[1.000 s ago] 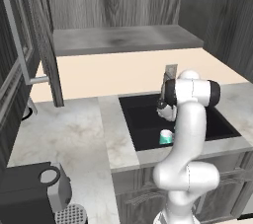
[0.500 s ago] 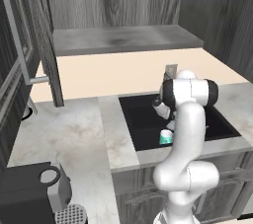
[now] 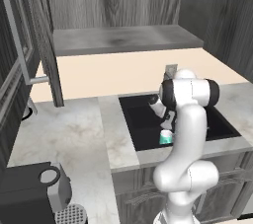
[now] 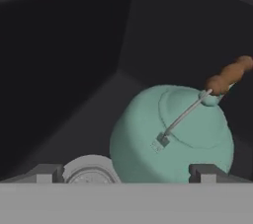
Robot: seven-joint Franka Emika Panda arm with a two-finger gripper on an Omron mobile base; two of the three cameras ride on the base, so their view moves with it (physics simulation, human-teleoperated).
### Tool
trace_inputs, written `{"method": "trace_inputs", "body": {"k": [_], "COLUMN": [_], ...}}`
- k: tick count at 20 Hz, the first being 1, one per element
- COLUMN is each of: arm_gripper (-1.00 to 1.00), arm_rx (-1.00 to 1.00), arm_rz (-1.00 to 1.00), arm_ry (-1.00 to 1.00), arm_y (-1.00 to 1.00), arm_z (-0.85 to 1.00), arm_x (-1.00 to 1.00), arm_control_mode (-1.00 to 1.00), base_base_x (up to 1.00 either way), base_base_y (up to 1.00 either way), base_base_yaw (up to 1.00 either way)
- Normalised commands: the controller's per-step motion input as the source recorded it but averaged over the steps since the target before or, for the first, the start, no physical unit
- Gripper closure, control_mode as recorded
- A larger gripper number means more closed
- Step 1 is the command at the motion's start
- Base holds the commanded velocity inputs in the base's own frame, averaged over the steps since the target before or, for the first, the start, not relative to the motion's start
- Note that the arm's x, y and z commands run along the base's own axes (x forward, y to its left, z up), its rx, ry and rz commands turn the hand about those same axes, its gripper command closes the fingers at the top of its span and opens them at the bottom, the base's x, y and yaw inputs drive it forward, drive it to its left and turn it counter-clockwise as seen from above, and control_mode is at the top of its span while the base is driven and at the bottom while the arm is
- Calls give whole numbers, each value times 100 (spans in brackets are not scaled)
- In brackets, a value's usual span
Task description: Open the cabinet, pick the kettle from the cabinet, and place it in the sink.
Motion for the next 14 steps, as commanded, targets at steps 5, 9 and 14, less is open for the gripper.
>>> {"method": "trace_inputs", "body": {"k": [5,9,14], "arm_gripper": [-100,-100,-100], "arm_rx": [0,0,0], "arm_rz": [-4,-1,0], "arm_ry": [1,0,0], "arm_y": [24,29,30], "arm_z": [16,26,33], "arm_x": [-24,-17,-18], "arm_control_mode": [-100,-100,-100], "base_base_x": [0,0,0], "base_base_y": [0,0,0], "base_base_yaw": [0,0,0]}}
